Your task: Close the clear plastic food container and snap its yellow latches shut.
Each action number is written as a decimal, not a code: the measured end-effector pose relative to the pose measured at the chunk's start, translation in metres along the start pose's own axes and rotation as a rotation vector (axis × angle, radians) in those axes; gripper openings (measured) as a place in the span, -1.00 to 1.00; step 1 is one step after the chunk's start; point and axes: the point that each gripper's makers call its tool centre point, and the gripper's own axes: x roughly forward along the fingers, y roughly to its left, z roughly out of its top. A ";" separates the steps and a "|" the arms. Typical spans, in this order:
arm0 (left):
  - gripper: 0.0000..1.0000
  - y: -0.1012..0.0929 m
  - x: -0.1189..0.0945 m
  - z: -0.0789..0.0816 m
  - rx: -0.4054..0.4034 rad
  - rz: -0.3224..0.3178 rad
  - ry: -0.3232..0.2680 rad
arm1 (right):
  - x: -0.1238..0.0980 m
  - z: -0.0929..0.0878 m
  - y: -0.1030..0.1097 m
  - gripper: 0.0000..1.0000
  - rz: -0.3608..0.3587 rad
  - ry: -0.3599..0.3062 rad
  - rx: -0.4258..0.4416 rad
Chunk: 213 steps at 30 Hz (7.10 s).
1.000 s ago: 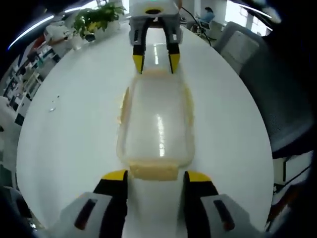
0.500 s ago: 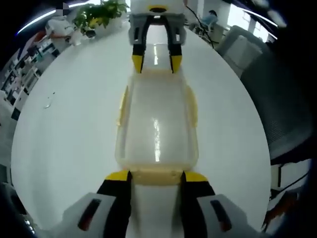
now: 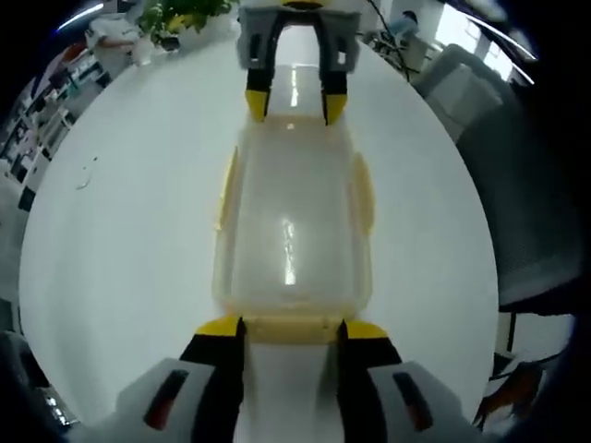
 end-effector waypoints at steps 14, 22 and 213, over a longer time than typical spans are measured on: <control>-0.33 -0.002 -0.002 -0.002 0.007 0.013 -0.001 | -0.001 -0.003 0.002 -0.27 0.002 -0.026 0.026; -0.33 -0.009 -0.013 0.004 -0.026 0.007 -0.024 | -0.007 -0.004 0.006 -0.28 0.000 -0.046 -0.008; -0.33 -0.010 0.012 0.222 -0.044 -0.030 -0.100 | -0.107 -0.198 0.008 -0.27 -0.035 -0.221 0.007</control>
